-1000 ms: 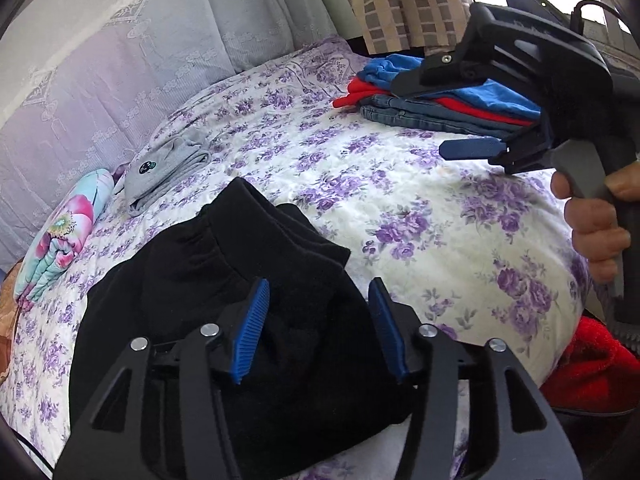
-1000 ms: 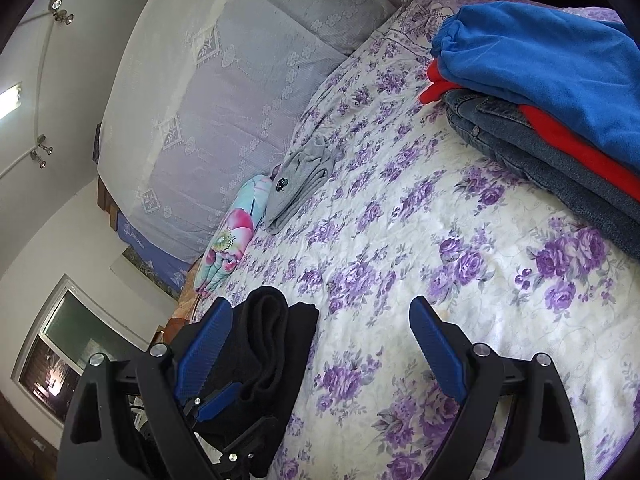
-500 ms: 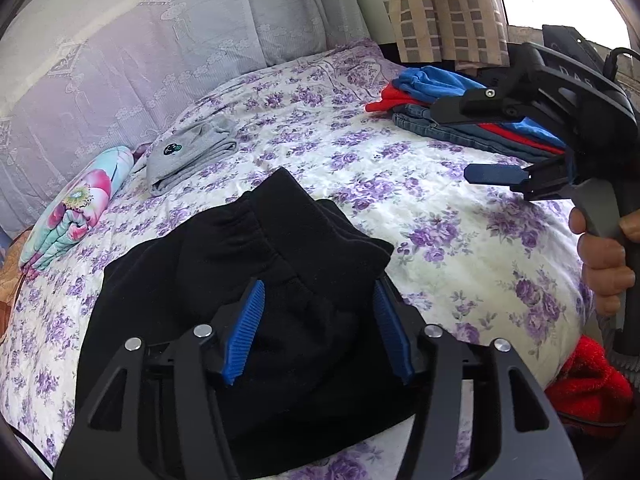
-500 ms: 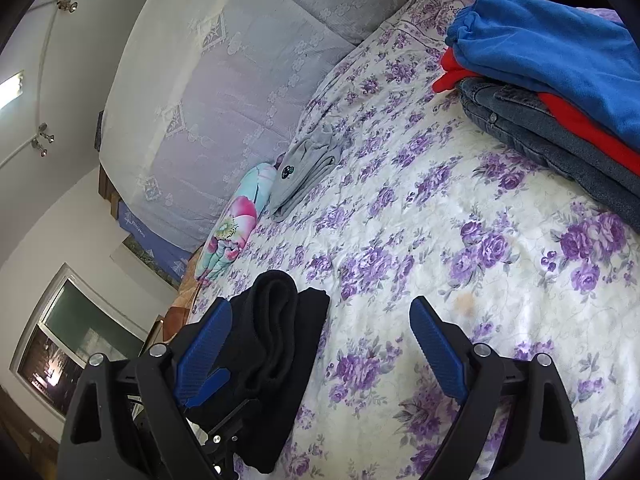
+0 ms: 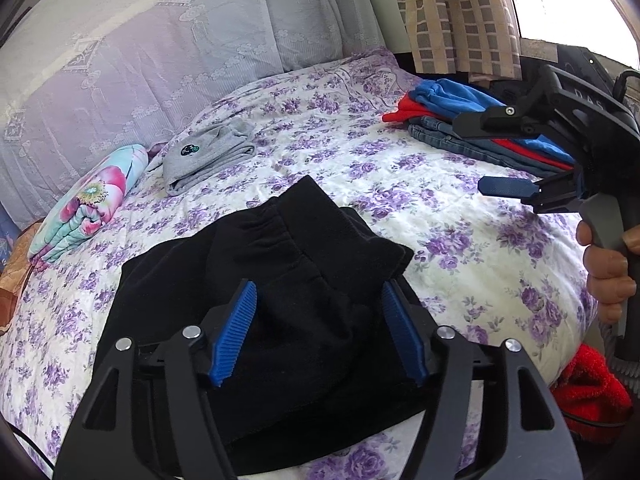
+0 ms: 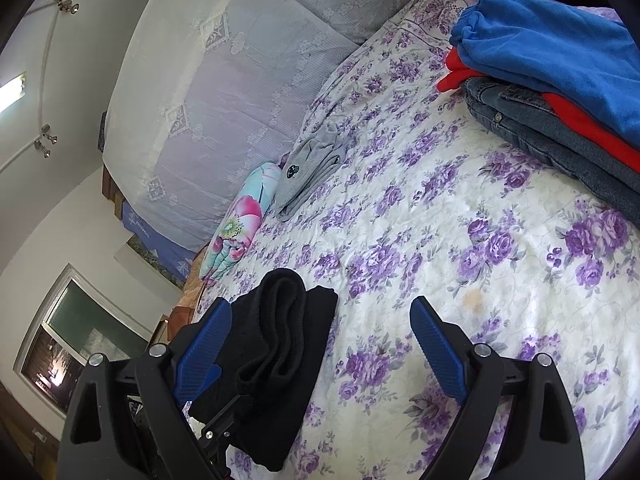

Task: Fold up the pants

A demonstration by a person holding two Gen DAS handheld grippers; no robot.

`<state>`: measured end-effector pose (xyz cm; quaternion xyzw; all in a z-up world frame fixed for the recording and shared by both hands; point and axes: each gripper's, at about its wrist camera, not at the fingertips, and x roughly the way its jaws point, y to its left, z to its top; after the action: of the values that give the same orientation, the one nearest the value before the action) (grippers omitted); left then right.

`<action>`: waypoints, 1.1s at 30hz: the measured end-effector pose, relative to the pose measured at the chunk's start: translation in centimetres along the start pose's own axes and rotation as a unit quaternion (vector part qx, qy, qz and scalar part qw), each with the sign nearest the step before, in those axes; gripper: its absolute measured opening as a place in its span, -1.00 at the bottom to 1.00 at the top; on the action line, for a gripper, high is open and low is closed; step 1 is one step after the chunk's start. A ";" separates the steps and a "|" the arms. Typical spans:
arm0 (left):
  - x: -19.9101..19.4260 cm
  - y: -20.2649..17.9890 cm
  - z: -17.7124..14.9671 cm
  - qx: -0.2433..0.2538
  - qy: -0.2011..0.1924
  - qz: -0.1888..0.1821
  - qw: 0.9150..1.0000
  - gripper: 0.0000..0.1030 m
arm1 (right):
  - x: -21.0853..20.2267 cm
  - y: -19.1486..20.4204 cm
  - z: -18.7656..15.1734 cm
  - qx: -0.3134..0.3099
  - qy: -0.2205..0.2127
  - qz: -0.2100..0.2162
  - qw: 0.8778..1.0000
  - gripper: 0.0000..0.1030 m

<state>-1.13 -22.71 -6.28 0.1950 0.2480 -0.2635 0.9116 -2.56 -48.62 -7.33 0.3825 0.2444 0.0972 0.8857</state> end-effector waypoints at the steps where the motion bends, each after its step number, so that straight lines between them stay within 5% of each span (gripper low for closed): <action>1: -0.3 0.4 -0.1 -0.006 -0.003 0.004 1.000 0.28 | 0.0 0.1 0.0 -0.002 0.000 0.000 1.000 0.77; 8: -2.2 5.8 -1.1 -0.081 -0.012 0.044 0.996 0.35 | 0.1 1.0 -0.5 -0.016 -0.003 0.000 1.000 0.77; 13: -2.8 11.4 -3.6 -0.159 0.006 0.077 0.984 0.40 | 0.6 3.9 -1.8 -0.074 -0.004 0.000 0.997 0.77; 20: -3.7 19.7 -7.2 -0.276 0.025 0.105 0.955 0.40 | 3.6 7.3 -4.8 -0.154 0.034 -0.030 0.987 0.77; 26: -5.6 24.2 -8.1 -0.283 0.002 0.164 0.945 0.71 | 5.2 6.9 -5.9 -0.138 0.063 -0.057 0.987 0.75; 29: -6.5 27.4 -9.4 -0.307 -0.002 0.190 0.932 0.80 | 5.7 7.4 -6.5 -0.138 0.071 -0.055 0.986 0.57; 33: -6.3 31.6 -12.5 -0.371 0.007 0.178 0.911 0.82 | 6.9 7.8 -6.7 -0.136 0.073 -0.068 0.986 0.34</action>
<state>8.06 10.57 -5.65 -0.1139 0.2953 0.0158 0.9485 0.13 -36.49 -8.10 0.2332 0.3186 0.0962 0.9137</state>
